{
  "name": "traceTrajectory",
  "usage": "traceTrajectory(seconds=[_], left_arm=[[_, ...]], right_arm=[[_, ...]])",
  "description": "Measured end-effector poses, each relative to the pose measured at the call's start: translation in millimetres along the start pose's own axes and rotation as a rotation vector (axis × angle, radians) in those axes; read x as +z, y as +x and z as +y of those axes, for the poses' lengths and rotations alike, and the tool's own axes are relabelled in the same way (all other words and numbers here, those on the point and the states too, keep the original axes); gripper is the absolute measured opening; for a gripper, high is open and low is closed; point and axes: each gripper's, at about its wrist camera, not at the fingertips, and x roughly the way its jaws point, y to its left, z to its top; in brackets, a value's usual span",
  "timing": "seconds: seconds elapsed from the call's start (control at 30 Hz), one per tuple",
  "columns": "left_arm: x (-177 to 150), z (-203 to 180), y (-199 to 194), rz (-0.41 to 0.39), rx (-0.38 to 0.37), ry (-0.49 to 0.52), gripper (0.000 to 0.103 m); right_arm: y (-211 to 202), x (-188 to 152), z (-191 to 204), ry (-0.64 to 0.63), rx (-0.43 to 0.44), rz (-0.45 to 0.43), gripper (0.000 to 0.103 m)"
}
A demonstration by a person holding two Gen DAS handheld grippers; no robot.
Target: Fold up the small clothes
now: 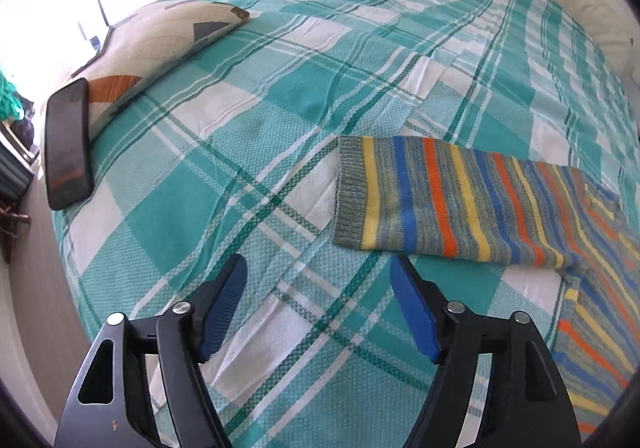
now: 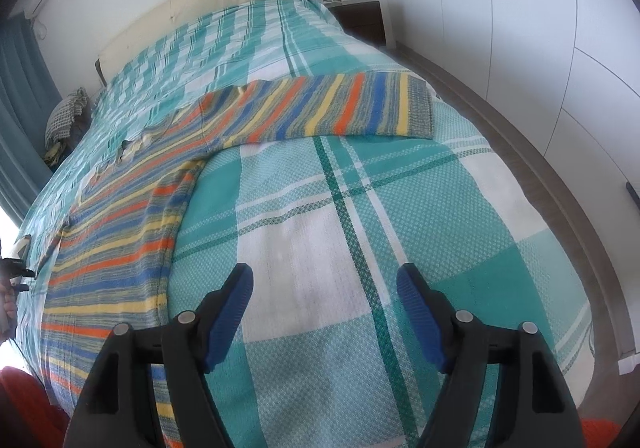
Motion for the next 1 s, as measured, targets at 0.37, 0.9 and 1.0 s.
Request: traceTrajectory(seconds=[0.37, 0.9, 1.0], left_arm=[[-101, -32, -2, 0.080, -0.105, 0.261, 0.098], [-107, -33, 1, 0.064, -0.081, 0.261, 0.103], [-108, -34, 1, 0.054, -0.072, 0.267, 0.103]], right_arm=[[23, -11, -1, -0.027, -0.099, 0.073, 0.098], [36, -26, 13, -0.136, -0.193, 0.045, 0.103], [36, -26, 14, -0.138, -0.193, 0.042, 0.103]])
